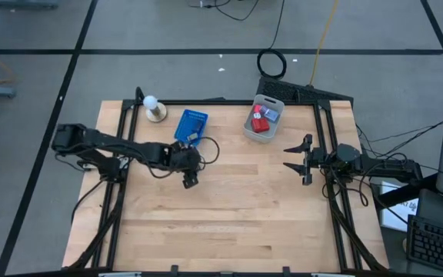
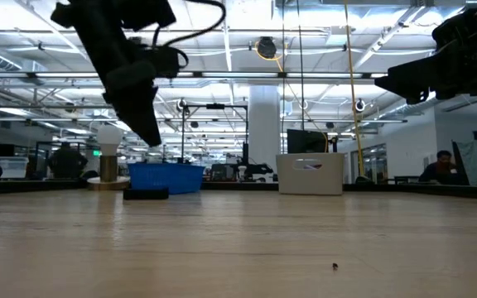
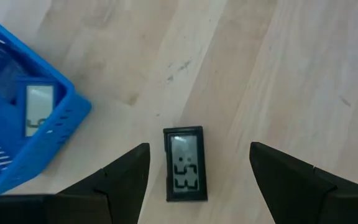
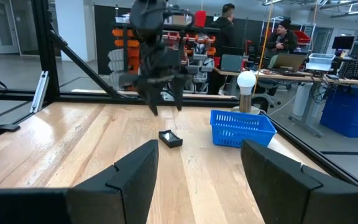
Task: Pick & Place Office items
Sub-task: Put the black digital clock into the blue bin
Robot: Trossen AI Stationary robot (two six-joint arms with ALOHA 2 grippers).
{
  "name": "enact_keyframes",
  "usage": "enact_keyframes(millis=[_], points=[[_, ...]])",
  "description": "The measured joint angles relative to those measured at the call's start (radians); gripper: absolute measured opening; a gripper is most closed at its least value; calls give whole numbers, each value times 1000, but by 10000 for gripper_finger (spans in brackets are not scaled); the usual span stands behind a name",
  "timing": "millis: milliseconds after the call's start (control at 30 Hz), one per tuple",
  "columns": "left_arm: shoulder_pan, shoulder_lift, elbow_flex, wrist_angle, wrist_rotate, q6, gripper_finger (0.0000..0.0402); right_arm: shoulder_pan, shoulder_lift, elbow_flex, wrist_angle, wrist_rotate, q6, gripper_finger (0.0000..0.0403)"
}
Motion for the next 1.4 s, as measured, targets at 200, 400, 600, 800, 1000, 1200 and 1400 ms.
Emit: enact_keyframes(millis=[200,400,600,800,1000,1200,1400], points=[[1,92,0,43,-4,-10,274,0,0,0,0,0,0,222],[23,162,0,28,19,-28,282,0,0,0,0,0,0,222],[59,191,0,-4,23,-22,283,0,0,0,0,0,0,222],[90,202,-1,-5,91,-16,283,0,0,0,0,0,0,222],[93,219,-16,5,135,2,283,0,0,0,0,0,0,222],[93,222,-19,17,150,8,283,0,0,0,0,0,0,222],[93,223,-20,27,151,33,282,0,0,0,0,0,0,222]])
